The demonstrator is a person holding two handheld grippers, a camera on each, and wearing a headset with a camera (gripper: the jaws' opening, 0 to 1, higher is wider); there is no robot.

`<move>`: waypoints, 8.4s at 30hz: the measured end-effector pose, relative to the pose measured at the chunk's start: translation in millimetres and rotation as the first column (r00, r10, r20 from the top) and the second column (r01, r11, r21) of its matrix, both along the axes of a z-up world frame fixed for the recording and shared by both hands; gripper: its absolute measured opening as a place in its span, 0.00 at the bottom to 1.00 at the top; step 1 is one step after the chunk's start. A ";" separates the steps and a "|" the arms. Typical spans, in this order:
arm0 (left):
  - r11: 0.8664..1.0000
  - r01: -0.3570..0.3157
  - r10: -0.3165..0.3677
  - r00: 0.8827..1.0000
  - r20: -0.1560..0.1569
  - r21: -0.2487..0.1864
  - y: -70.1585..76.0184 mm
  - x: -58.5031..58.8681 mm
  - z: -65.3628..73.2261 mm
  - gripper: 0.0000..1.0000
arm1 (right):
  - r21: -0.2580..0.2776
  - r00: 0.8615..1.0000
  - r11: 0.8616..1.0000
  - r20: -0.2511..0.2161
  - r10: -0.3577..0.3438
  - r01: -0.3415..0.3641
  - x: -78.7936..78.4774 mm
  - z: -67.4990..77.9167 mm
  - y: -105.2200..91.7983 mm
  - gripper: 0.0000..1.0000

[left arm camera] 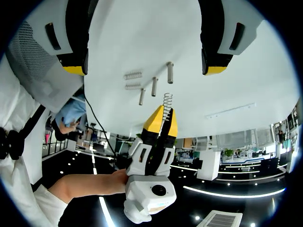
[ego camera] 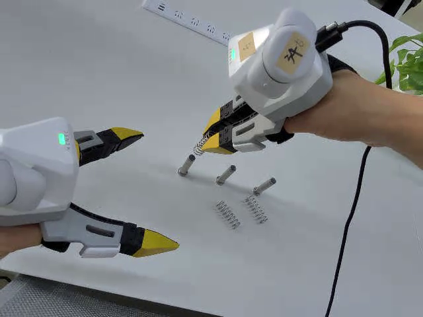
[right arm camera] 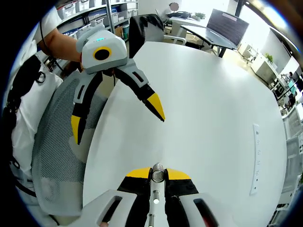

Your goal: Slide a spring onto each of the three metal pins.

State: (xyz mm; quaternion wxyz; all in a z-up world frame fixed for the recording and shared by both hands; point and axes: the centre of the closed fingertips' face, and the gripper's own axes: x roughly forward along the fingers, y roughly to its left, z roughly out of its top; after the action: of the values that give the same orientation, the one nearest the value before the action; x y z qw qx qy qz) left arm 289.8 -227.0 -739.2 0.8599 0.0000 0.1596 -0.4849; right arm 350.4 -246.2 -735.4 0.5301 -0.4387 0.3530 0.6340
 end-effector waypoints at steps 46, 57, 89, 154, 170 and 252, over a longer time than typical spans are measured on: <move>0.999 -0.007 0.006 1.000 -0.016 -0.041 -0.7 2.2 -4.5 0.98 | -0.046 0.999 0.999 -0.034 0.020 -0.021 4.1 -34.7 -0.1 0.06; 0.999 -0.003 0.002 1.000 -0.023 -0.043 -0.9 0.9 -6.2 0.97 | -0.057 0.999 0.998 -0.044 0.022 -0.025 4.4 -46.9 0.1 0.06; 0.999 0.000 -0.002 0.999 -0.036 -0.051 -1.9 -1.7 -9.5 0.95 | -0.077 0.998 0.997 -0.051 0.026 -0.030 -5.9 -71.4 3.4 0.07; 1.000 0.022 -0.022 0.999 -0.037 0.001 3.2 -15.0 -3.8 0.93 | 0.061 0.995 0.994 -0.049 -0.084 0.087 -2.1 -45.3 -4.4 0.34; 0.998 0.042 -0.040 0.999 -0.028 0.043 3.1 -15.1 -0.2 0.93 | 0.192 0.982 0.964 -0.043 -0.181 0.186 -17.4 -14.3 -28.1 0.55; 0.497 0.420 -0.511 0.849 -0.135 0.759 -119.2 10.9 -90.1 0.30 | 0.542 0.715 0.528 -0.215 -0.665 0.654 -81.3 -19.7 -207.4 0.83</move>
State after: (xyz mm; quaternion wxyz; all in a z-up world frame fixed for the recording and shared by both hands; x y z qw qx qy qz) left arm 300.7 -346.3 -829.2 0.6205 0.4327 0.2964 -0.5831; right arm 269.1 -453.6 -755.1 0.8400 -0.0940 0.2751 0.4582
